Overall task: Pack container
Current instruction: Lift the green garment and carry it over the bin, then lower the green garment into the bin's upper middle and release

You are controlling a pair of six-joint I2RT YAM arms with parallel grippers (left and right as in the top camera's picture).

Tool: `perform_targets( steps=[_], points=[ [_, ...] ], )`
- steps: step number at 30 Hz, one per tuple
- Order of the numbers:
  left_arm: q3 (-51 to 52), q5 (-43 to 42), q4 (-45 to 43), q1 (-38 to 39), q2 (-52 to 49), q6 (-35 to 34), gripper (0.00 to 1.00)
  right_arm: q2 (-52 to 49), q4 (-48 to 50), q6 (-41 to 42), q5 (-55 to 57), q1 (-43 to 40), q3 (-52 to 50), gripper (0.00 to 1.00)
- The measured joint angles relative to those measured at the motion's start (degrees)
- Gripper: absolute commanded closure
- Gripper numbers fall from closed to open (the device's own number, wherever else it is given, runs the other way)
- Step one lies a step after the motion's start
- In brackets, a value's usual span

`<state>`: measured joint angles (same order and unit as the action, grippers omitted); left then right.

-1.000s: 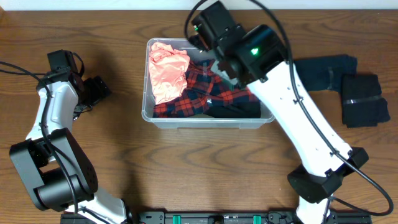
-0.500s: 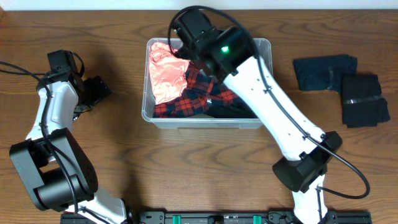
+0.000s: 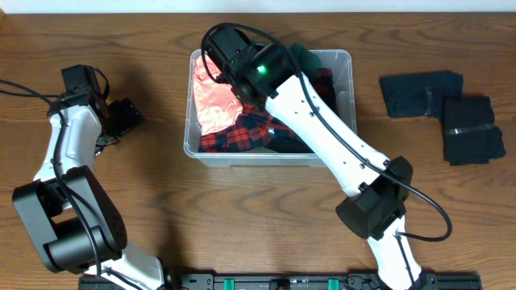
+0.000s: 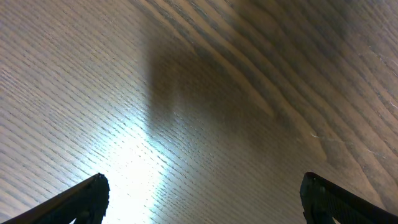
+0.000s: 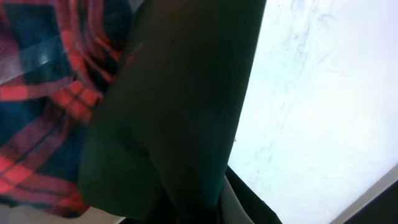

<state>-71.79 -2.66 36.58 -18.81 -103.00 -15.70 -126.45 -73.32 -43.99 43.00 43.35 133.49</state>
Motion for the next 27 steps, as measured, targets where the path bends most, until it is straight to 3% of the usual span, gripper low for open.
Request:
perform_targets(
  steps=[8, 9, 13, 18, 27],
  points=[
    [0.0, 0.0, 0.0, 0.0, 0.0, 0.0, 0.02, -0.1, 1.5, -0.2, 2.0, 0.0, 0.0, 0.99],
    [0.0, 0.0, 0.0, 0.0, 0.0, 0.0, 0.02, -0.1, 1.5, -0.2, 1.9, 0.1, 0.0, 0.94],
    [0.0, 0.0, 0.0, 0.0, 0.0, 0.0, 0.02, -0.1, 1.6, 0.7, -0.1, 0.9, 0.0, 0.55],
    [0.0, 0.0, 0.0, 0.0, 0.0, 0.0, 0.02, -0.1, 1.6, 2.4, -4.0, 4.3, 0.0, 0.32],
    [0.0, 0.0, 0.0, 0.0, 0.0, 0.0, 0.02, -0.1, 1.7, 6.9, -6.4, 10.6, 0.4, 0.19]
  ],
)
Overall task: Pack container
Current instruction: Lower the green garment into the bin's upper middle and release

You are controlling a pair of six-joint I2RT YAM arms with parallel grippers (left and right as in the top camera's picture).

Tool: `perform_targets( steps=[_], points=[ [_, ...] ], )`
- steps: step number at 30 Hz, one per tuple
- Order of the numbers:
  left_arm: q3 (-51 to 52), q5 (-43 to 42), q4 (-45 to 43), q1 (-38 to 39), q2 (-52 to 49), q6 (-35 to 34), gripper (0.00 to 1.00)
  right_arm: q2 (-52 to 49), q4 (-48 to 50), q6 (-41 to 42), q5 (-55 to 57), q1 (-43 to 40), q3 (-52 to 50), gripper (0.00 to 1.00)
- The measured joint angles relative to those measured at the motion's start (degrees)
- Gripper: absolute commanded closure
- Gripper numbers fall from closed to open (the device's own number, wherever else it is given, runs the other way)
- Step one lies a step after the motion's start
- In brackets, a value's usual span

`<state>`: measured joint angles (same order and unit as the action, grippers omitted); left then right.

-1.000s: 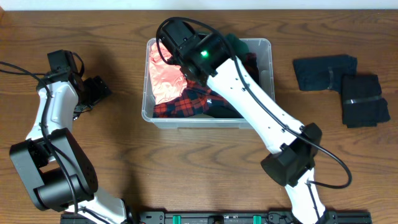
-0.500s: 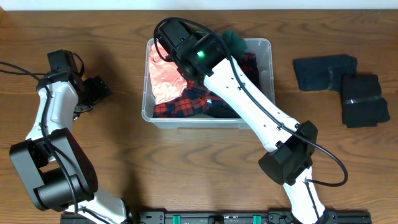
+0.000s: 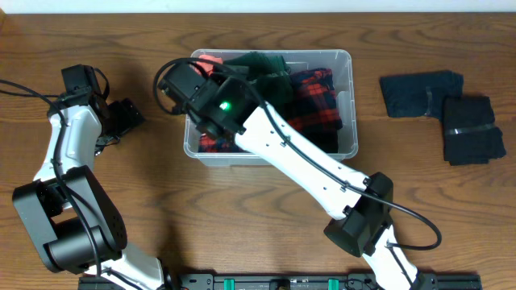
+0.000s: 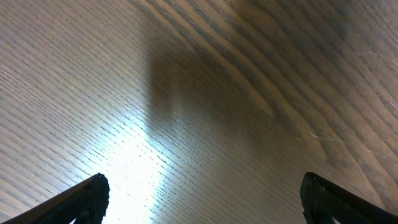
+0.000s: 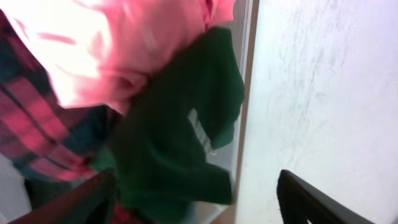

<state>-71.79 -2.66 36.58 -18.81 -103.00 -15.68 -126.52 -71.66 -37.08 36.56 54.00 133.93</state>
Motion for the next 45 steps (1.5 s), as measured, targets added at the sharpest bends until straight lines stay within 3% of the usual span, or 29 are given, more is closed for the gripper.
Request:
perform_targets(
  steps=[3, 4, 7, 20, 29, 33, 39, 45],
  points=[
    [0.0, 0.0, 0.0, 0.0, 0.0, 0.0, 0.02, 0.0, 0.8, 3.7, -0.2, 0.3, 1.4, 0.27],
    [0.0, 0.0, 0.0, 0.0, 0.0, 0.0, 0.02, 0.0, 1.5, 5.6, -0.3, 0.2, 2.1, 0.39],
    [0.0, 0.0, 0.0, 0.0, 0.0, 0.0, 0.02, 0.1, 3.9, 11.4, -2.4, -1.0, 3.7, 0.98],
    [0.0, 0.0, 0.0, 0.0, 0.0, 0.0, 0.02, 0.2, 7.0, 36.4, -24.1, -18.7, 1.2, 0.99],
    [0.0, 0.0, 0.0, 0.0, 0.0, 0.0, 0.02, -4.3, 7.5, 40.3, -36.7, -19.0, -4.6, 0.99],
    [0.0, 0.0, 0.0, 0.0, 0.0, 0.0, 0.02, -4.6, 8.7, 42.5, -37.7, -17.0, -7.5, 0.99],
    [0.0, 0.0, 0.0, 0.0, 0.0, 0.0, 0.02, -3.3, 18.6, 45.1, -36.9, -15.3, -17.7, 0.99],
    [0.0, 0.0, 0.0, 0.0, 0.0, 0.0, 0.02, -2.1, 20.7, 46.1, -37.2, -15.7, -19.9, 0.99]
  ],
)
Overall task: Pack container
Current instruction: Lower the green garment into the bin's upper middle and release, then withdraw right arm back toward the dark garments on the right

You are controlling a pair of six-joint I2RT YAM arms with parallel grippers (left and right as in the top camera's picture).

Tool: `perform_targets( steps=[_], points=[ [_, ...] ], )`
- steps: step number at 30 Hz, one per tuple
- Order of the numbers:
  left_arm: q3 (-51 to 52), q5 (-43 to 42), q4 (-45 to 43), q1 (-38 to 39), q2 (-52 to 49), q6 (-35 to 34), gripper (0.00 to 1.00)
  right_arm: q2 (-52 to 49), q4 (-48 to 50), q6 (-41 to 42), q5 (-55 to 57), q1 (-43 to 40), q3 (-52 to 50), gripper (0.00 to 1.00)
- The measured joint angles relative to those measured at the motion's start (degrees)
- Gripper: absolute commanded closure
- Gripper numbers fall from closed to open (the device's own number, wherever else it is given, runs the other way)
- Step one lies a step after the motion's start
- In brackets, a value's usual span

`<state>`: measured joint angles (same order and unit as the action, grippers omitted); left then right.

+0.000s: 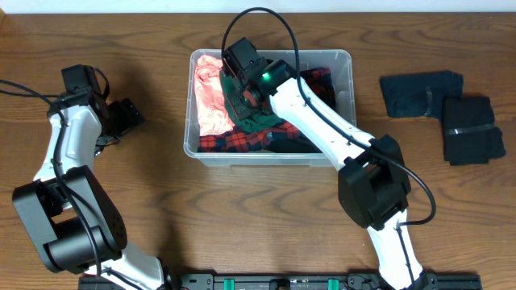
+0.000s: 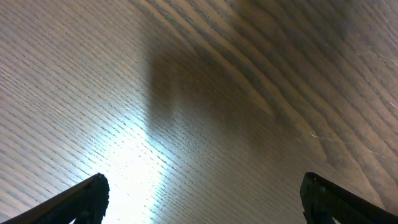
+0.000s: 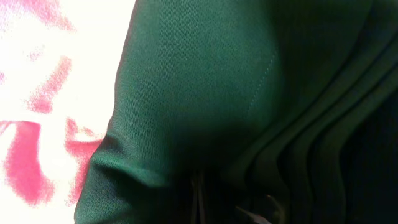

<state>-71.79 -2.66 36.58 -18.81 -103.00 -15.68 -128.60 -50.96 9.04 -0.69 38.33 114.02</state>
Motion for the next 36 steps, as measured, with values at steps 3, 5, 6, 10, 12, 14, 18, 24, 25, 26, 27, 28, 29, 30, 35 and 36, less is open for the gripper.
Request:
perform_targets(
  steps=[3, 5, 6, 10, 12, 14, 18, 24, 25, 26, 27, 28, 29, 30, 35, 36],
  points=[
    [0.0, 0.0, 0.0, 0.0, 0.0, 0.0, 0.02, 0.0, -1.6, 0.2, -0.8, -0.5, 1.0, 0.99],
    [0.0, 0.0, 0.0, 0.0, 0.0, 0.0, 0.02, -0.3, -4.0, 0.4, -1.2, -1.0, 3.1, 0.98],
    [0.0, 0.0, 0.0, 0.0, 0.0, 0.0, 0.02, -0.5, -5.2, 0.4, -1.3, -1.2, 4.3, 0.96],
    [0.0, 0.0, 0.0, 0.0, 0.0, 0.0, 0.02, -1.8, -9.9, 0.2, -1.2, -2.6, 10.7, 0.88],
    [0.0, 0.0, 0.0, 0.0, 0.0, 0.0, 0.02, -2.1, -10.4, -0.2, -1.2, -3.2, 13.0, 0.88],
    [0.0, 0.0, 0.0, 0.0, 0.0, 0.0, 0.02, -2.1, -10.5, -0.3, -1.0, -3.9, 14.3, 0.89],
    [0.0, 0.0, 0.0, 0.0, 0.0, 0.0, 0.02, -2.2, -10.8, -0.3, 0.1, -4.6, 14.3, 0.91],
    [0.0, 0.0, 0.0, 0.0, 0.0, 0.0, 0.02, -2.2, -6.5, -0.2, 3.1, -5.1, 8.6, 0.93],
    [0.0, 0.0, 0.0, 0.0, 0.0, 0.0, 0.02, -2.2, -5.4, -0.2, 3.4, -5.3, 7.3, 0.93],
    [0.0, 0.0, 0.0, 0.0, 0.0, 0.0, 0.02, -2.2, -4.4, -0.2, 3.5, -5.4, 6.2, 0.94],
    [0.0, 0.0, 0.0, 0.0, 0.0, 0.0, 0.02, -2.2, -3.8, -0.2, 3.6, -5.5, 5.6, 0.96],
    [0.0, 0.0, 0.0, 0.0, 0.0, 0.0, 0.02, -2.1, -3.0, -0.1, 3.7, -5.6, 5.0, 0.99],
    [0.0, 0.0, 0.0, 0.0, 0.0, 0.0, 0.02, -2.0, -2.7, 0.0, 3.7, -5.7, 4.6, 0.99],
    [0.0, 0.0, 0.0, 0.0, 0.0, 0.0, 0.02, -1.8, -2.5, 0.1, 3.6, -5.8, 4.3, 0.99],
    [0.0, 0.0, 0.0, 0.0, 0.0, 0.0, 0.02, -1.7, -3.5, 0.6, 2.9, -6.5, 4.7, 0.98],
    [0.0, 0.0, 0.0, 0.0, 0.0, 0.0, 0.02, -1.7, -4.5, 0.6, 2.8, -6.7, 5.4, 0.92]
  ],
)
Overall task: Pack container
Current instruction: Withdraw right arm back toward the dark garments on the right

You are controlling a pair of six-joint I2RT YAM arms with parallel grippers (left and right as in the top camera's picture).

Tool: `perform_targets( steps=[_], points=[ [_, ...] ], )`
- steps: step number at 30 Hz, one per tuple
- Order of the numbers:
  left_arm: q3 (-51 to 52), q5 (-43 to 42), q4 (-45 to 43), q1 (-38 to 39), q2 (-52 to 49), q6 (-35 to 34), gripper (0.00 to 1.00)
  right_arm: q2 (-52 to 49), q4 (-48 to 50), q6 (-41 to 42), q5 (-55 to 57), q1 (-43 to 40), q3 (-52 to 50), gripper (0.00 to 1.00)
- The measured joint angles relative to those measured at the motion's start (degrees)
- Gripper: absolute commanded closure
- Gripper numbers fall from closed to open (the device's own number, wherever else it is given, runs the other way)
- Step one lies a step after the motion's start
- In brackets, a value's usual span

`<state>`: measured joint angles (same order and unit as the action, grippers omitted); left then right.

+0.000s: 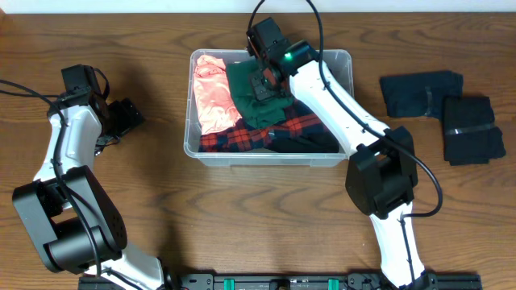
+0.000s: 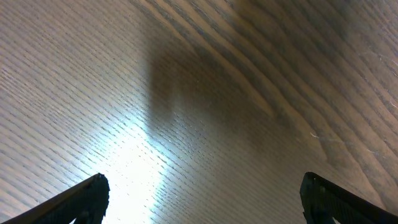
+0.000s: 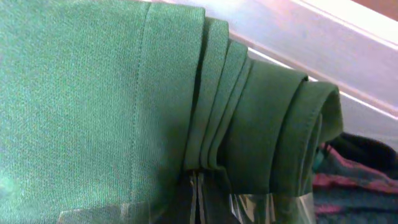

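Note:
A clear plastic container (image 1: pixel 348 97) stands at the table's back centre. Inside lie a pink garment (image 1: pixel 210 93) on the left, a folded green garment (image 1: pixel 250 109) in the middle and red plaid cloth (image 1: pixel 242 138) along the front. My right gripper (image 1: pixel 264 83) is down in the container, shut on a fold of the green garment (image 3: pixel 93 93); its jaws (image 3: pixel 198 183) are pressed together in the cloth. My left gripper (image 1: pixel 129 115) rests open far left, with only bare wood between its fingertips (image 2: pixel 87 196).
Two dark folded garments lie on the table to the right of the container, one navy (image 1: pixel 421 93) and one black (image 1: pixel 472 129). The container's white wall (image 3: pixel 298 25) runs close behind the green fold. A black cable (image 1: pixel 24 87) trails at the far left.
My right gripper, still shut on the green garment, has moved right and toward the container's back wall. The green cloth now lies from the back edge to the middle. The left arm is unchanged.
First my right gripper held dark green cloth at the container's back left. Then it stood open by the left wall, with the green garment lying at the back. Later it was shut on the green garment mid-container, and now holds it at the back centre beside the pink one.

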<state>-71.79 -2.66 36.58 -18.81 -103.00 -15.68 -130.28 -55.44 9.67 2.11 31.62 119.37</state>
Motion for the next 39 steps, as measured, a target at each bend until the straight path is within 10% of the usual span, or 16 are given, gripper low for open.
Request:
perform_targets(
  steps=[6, 18, 39],
  points=[
    [0.0, 0.0, 0.0, 0.0, 0.0, 0.0, 0.02, 1.2, -7.8, 0.2, 1.5, -2.1, 4.8, 0.5],
    [0.0, 0.0, 0.0, 0.0, 0.0, 0.0, 0.02, 15.1, -17.3, -1.9, 3.2, -10.6, 8.9, 0.14],
    [0.0, 0.0, 0.0, 0.0, 0.0, 0.0, 0.02, 14.8, -9.2, 3.1, 3.5, -41.6, -13.2, 0.17]
  ],
)
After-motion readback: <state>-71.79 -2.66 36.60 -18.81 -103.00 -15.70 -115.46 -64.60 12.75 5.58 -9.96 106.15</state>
